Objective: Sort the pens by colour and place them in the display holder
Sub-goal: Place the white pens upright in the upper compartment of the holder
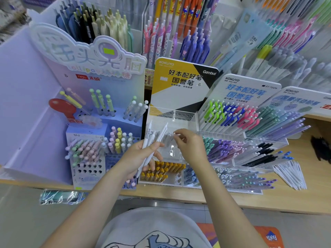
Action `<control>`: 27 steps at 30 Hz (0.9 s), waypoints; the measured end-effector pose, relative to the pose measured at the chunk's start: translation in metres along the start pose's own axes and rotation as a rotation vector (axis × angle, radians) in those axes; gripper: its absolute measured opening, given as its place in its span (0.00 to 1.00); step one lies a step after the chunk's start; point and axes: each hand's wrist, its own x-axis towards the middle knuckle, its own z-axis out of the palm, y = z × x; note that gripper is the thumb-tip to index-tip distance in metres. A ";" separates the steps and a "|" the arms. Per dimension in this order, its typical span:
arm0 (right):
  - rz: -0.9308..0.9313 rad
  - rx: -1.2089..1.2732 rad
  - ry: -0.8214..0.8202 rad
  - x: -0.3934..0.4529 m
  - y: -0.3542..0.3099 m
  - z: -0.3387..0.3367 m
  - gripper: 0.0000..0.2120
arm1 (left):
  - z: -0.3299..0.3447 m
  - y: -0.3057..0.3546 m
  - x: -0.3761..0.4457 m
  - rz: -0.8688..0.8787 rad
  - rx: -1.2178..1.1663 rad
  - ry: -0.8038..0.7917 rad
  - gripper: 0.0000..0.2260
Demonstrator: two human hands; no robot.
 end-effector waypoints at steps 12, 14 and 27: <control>0.262 0.651 0.013 -0.024 -0.024 -0.047 0.06 | 0.020 0.002 0.010 -0.055 0.169 -0.100 0.19; 0.281 0.655 0.149 -0.026 -0.018 -0.059 0.06 | 0.020 0.003 0.012 -0.053 0.179 -0.073 0.20; 0.051 0.111 0.254 -0.019 0.011 -0.049 0.09 | 0.025 0.006 0.010 0.007 0.126 -0.073 0.11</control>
